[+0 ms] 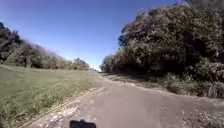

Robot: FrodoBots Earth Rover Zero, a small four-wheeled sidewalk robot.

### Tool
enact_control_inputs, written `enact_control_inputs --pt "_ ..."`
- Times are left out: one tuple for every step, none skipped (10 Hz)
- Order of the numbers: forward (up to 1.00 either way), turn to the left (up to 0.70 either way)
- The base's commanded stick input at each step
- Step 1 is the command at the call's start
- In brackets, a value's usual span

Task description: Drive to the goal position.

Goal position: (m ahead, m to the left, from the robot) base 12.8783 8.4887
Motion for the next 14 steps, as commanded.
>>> enact_control_inputs --pt "0.50 0.00" --pt "0.50 0.00" --pt "0.50 0.00" --pt "0.50 0.00" --pt "0.50 0.00" --pt "0.50 0.00" --pt "0.50 0.00" --pt "0.50 0.00" --pt "0.50 0.00" --pt "0.50 0.00" --pt "0.50 0.00" --pt "0.50 0.00" --pt "0.50 0.00" --pt "0.50 0.00"
